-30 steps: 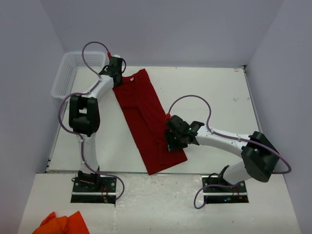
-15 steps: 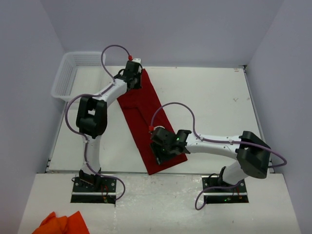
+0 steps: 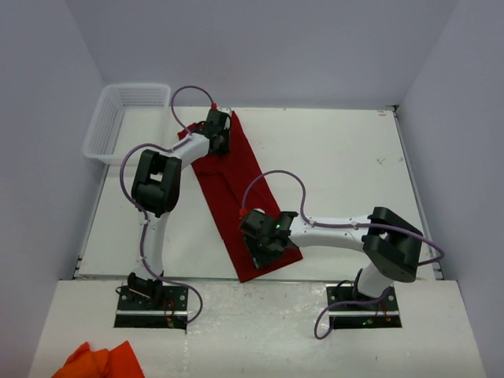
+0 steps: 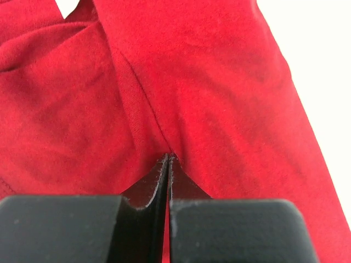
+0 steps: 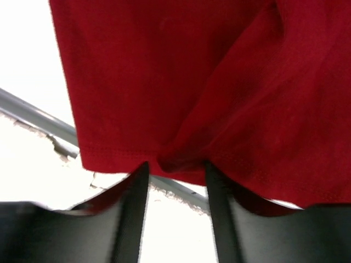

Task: Fold and stack the t-shirts
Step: Rotate the tshirt 90 degrees

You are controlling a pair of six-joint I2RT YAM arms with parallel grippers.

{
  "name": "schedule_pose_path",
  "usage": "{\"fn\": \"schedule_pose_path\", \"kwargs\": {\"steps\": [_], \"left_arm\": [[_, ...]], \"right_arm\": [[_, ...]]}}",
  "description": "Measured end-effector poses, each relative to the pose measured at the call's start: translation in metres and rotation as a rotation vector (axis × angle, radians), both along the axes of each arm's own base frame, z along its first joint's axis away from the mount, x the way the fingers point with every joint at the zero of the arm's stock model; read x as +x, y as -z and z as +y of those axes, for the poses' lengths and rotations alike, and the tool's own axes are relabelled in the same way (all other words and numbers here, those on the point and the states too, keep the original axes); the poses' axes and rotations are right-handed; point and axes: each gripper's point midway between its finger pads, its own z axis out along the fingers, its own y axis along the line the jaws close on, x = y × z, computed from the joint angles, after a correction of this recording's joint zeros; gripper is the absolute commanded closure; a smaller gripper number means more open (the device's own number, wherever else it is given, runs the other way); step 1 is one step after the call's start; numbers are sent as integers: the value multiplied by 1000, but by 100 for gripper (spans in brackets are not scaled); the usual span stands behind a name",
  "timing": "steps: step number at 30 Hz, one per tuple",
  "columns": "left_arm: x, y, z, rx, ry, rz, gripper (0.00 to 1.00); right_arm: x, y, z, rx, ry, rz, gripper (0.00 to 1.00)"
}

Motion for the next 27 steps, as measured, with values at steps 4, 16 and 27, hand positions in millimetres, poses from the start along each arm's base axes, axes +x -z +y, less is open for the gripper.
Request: {"fn": "schedule_pose_path", "kwargs": {"steps": [4, 16, 27], "left_arm": [[3, -1, -2, -9, 4, -11, 100], [9, 3, -6, -27, 14, -23, 100], [30, 3, -11, -58, 23, -45, 100]], "right_arm": [[0, 6, 0, -15, 7, 9, 79], [-2, 8, 1, -22, 29, 14, 98], [-28, 10, -1, -82, 41, -35, 100]]}}
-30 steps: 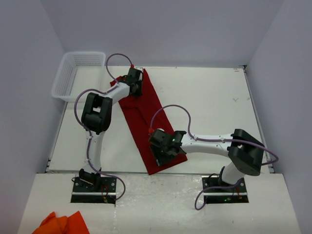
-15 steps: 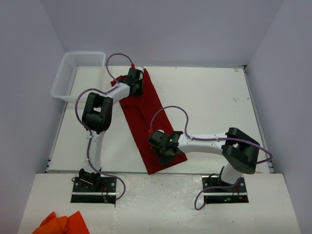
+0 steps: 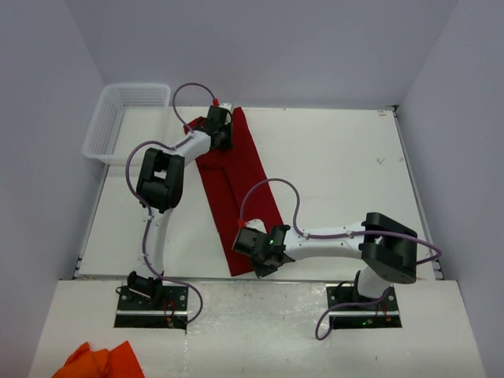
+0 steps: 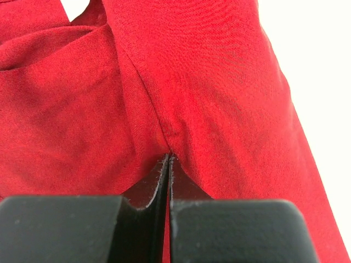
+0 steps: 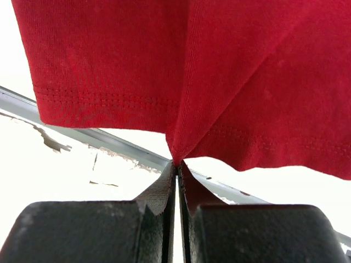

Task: Fold and stack the t-shirts
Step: Rotate the tshirt 90 degrees

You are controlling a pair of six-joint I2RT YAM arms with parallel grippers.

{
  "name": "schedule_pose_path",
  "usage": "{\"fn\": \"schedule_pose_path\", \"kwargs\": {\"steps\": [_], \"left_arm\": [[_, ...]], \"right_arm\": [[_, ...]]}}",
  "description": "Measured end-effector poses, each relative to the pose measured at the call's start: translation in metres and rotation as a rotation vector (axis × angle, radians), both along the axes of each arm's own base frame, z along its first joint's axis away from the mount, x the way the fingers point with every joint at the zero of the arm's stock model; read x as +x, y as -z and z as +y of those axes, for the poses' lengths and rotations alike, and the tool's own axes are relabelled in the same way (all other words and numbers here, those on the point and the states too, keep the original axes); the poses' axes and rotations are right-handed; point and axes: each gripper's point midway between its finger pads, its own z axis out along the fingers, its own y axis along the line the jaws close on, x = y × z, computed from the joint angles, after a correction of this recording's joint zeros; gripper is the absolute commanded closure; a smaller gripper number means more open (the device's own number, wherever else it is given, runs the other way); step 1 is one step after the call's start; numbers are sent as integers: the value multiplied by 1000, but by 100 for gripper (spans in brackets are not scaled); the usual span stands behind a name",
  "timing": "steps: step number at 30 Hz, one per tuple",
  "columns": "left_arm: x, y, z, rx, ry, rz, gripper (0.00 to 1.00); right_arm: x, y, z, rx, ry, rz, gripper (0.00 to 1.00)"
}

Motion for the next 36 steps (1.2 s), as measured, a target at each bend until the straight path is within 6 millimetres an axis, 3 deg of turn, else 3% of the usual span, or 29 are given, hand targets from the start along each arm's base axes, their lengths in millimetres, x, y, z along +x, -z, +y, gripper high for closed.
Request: {"fn": "schedule_pose_path", "kwargs": {"steps": [4, 5, 7, 10, 15, 21, 24, 27, 29, 30, 31, 33, 34, 36], "left_arm": [[1, 0, -1, -4, 4, 0, 100], [1, 0, -1, -5, 5, 1, 100], [1, 0, -1, -8, 7, 1, 100], [2, 0, -2, -14, 9, -1, 100], [2, 0, -1, -20, 9, -13, 100], [-19, -7, 7, -2, 1, 6, 100], [-28, -24, 9, 8, -2, 7, 98], [-34, -64, 2, 0, 4, -44, 85], [-36, -93, -2, -1, 6, -94, 74], [-37, -108, -3, -4, 4, -122, 73], [-39, -121, -6, -7, 4, -143, 75], [-39, -139, -10, -15, 4, -174, 86], [-38, -143, -12, -19, 6, -182, 100], [-40, -141, -13, -26, 7, -171, 100]], "right_arm": [[-1, -2, 1, 4, 24, -14, 100], [0, -2, 1, 4, 28, -15, 95], [0, -2, 0, 4, 33, -15, 73], [-3, -2, 0, 1, 27, -10, 54], [-7, -6, 0, 1, 11, -31, 48], [0, -35, -15, 19, 55, -108, 47], [12, -47, -24, 19, 92, -147, 45], [33, -53, -33, 13, 145, -174, 44], [49, -55, -39, 3, 170, -189, 48], [56, -55, -41, -3, 178, -198, 77], [64, -56, -43, -8, 178, -207, 100], [76, -57, -42, 0, 191, -214, 100], [81, -56, -41, 11, 197, -215, 100], [90, -56, -36, 41, 203, -211, 100]]}}
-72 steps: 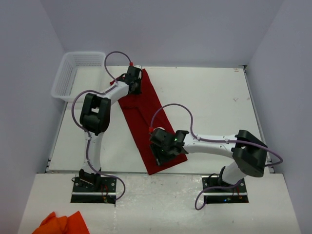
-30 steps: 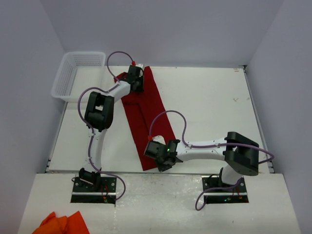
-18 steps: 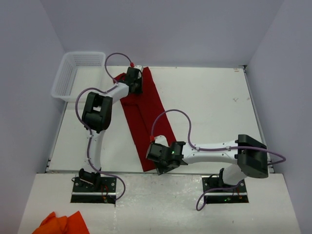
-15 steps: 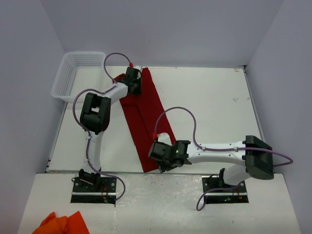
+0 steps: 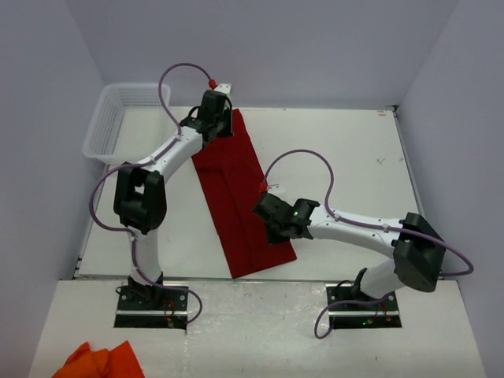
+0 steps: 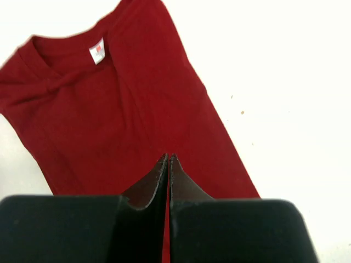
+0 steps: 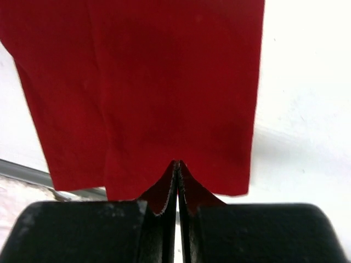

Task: Fold and stack the t-shirts
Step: Rotate the tshirt 90 degrees

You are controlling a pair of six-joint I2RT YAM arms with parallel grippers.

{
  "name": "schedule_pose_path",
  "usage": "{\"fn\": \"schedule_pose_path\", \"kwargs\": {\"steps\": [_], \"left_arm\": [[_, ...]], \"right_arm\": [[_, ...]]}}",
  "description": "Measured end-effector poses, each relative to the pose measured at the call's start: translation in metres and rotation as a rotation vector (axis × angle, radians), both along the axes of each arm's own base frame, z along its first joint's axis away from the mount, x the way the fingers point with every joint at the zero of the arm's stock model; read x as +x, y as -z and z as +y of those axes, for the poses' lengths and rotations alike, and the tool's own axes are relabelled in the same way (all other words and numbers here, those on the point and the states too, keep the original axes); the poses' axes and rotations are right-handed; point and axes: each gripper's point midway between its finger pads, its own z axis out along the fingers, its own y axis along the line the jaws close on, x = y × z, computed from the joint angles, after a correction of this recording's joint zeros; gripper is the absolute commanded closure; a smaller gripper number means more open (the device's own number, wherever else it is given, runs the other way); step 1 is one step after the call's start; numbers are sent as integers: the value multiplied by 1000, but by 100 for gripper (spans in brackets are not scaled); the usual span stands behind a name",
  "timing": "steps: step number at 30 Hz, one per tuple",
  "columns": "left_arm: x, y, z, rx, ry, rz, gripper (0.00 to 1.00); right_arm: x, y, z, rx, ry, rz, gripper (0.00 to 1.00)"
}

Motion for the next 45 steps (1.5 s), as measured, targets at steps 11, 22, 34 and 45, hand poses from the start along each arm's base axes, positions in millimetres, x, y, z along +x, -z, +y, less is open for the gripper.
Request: {"fn": "schedule_pose_path", "kwargs": {"steps": [11, 22, 34, 45], "left_arm": [[-10, 88, -6, 39, 36, 175, 100], [16, 134, -19, 43, 55, 198, 100], [68, 140, -61, -47, 155, 121, 100], [74, 139, -94, -160, 302, 94, 100]], "right_arm": [[16, 33, 17, 82, -26, 61, 100], [11, 63, 0, 47, -8, 116, 100], [12, 64, 18, 141, -3, 124, 100], [10, 63, 44, 149, -37, 127, 100]]}}
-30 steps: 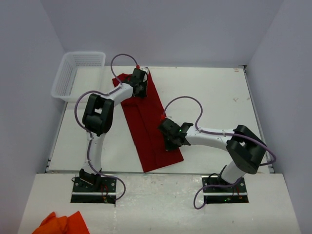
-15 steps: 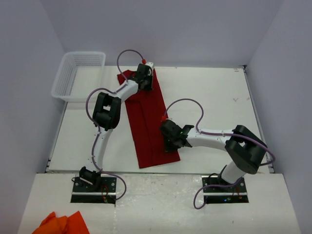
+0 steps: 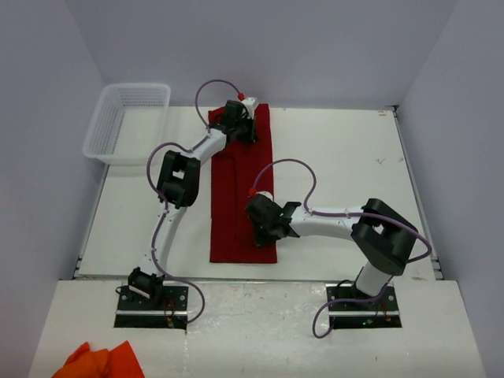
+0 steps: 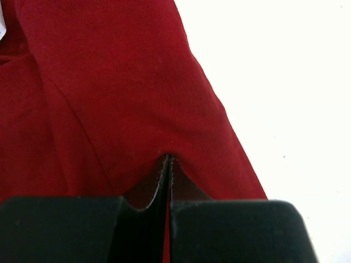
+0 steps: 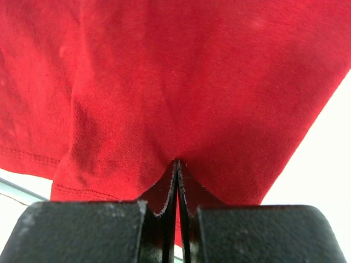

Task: Fold and stack the t-shirts
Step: Rotate the tshirt 90 degrees

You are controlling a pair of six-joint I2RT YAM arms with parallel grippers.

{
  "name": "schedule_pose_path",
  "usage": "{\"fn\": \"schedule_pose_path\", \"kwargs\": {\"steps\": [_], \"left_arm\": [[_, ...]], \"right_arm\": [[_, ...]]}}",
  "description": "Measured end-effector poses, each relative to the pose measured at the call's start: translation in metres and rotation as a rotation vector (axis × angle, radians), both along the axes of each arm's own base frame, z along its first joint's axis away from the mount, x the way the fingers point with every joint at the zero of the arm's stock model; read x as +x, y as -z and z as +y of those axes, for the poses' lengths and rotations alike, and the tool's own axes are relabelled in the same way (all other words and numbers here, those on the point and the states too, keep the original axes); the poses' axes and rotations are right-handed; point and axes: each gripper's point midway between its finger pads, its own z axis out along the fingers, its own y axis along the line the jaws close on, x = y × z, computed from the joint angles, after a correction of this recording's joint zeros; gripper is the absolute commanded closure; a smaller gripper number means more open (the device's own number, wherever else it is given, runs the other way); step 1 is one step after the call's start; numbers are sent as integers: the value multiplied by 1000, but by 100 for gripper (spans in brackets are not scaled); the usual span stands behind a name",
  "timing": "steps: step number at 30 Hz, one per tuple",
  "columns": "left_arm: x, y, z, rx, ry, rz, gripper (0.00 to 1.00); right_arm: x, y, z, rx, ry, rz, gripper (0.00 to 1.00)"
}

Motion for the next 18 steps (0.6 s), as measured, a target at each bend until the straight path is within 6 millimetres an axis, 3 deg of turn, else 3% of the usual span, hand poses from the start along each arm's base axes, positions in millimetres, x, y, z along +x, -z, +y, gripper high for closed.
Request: {"fn": "schedule_pose_path", "kwargs": {"steps": [5, 11, 14, 18], "left_arm": [[-4, -1, -9, -37, 54, 3, 100], [-6, -1, -12, -42, 91, -9, 100], [-12, -2, -10, -32, 107, -18, 100], [-25, -9, 2, 18, 107, -9, 98]], "right_arm": [[-4, 0, 12, -2, -19, 3, 100], [-4, -1, 12, -7, -23, -4, 100], [-5, -3, 9, -22, -43, -16, 89], [-8, -16, 1, -46, -87, -42, 68]]}}
